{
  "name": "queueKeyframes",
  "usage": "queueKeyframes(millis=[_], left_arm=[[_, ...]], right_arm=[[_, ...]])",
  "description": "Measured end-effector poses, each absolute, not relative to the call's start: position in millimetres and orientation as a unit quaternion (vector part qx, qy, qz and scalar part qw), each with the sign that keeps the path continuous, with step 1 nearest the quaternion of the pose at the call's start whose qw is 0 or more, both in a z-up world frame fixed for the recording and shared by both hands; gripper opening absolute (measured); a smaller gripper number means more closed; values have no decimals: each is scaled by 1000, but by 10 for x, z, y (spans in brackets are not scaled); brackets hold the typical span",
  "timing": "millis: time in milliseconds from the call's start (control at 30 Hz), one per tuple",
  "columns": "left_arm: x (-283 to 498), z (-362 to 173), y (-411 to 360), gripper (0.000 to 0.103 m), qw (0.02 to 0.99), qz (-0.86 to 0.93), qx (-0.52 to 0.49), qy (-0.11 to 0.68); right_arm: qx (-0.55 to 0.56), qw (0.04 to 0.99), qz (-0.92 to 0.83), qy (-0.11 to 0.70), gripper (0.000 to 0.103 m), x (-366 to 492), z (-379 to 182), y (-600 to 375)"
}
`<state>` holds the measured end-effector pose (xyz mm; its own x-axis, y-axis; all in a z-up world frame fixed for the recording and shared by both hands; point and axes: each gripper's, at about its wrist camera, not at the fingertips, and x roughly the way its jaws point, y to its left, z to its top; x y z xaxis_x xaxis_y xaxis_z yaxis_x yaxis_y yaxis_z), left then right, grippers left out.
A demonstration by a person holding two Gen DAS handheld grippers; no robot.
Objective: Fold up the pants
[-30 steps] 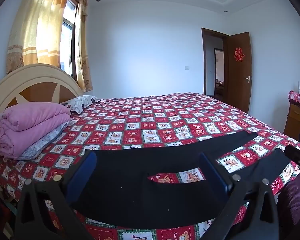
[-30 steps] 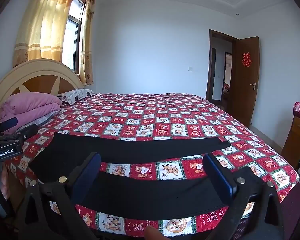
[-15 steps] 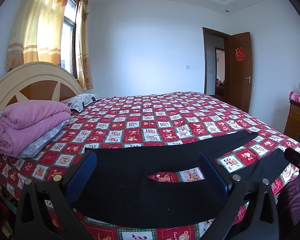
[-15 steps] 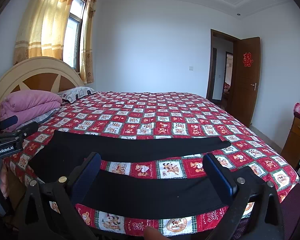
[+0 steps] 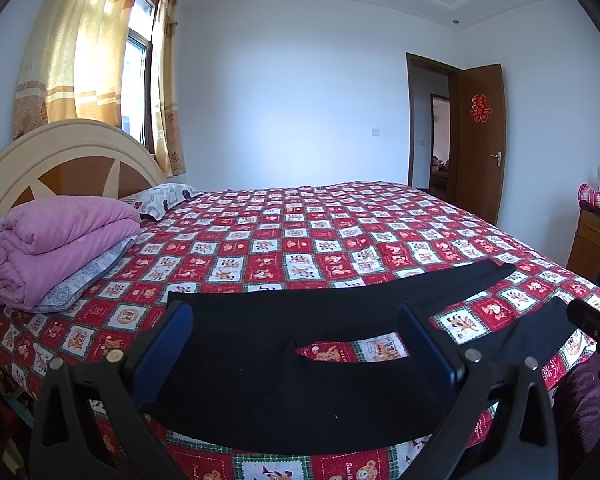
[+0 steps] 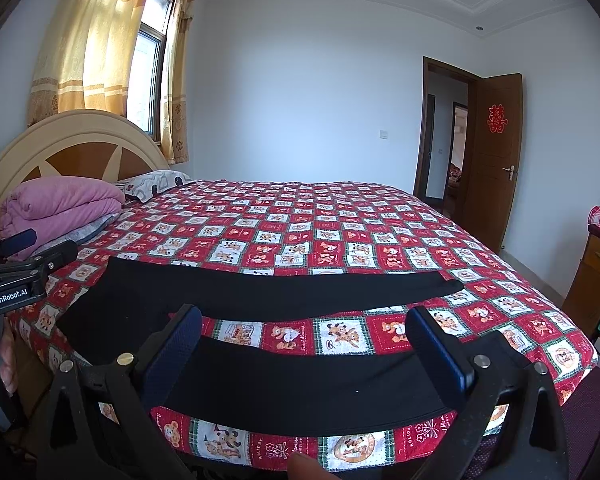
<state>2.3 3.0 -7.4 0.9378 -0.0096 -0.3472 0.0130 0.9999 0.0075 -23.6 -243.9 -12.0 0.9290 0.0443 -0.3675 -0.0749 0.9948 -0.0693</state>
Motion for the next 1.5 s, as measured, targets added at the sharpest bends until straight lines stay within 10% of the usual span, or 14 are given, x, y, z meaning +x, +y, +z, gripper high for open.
queueKeyframes(millis=[1500], left_arm=[[66, -260, 91, 103, 982, -3, 0, 188]], right_arm=[[-48, 979, 31, 197, 102, -201, -211, -2385]])
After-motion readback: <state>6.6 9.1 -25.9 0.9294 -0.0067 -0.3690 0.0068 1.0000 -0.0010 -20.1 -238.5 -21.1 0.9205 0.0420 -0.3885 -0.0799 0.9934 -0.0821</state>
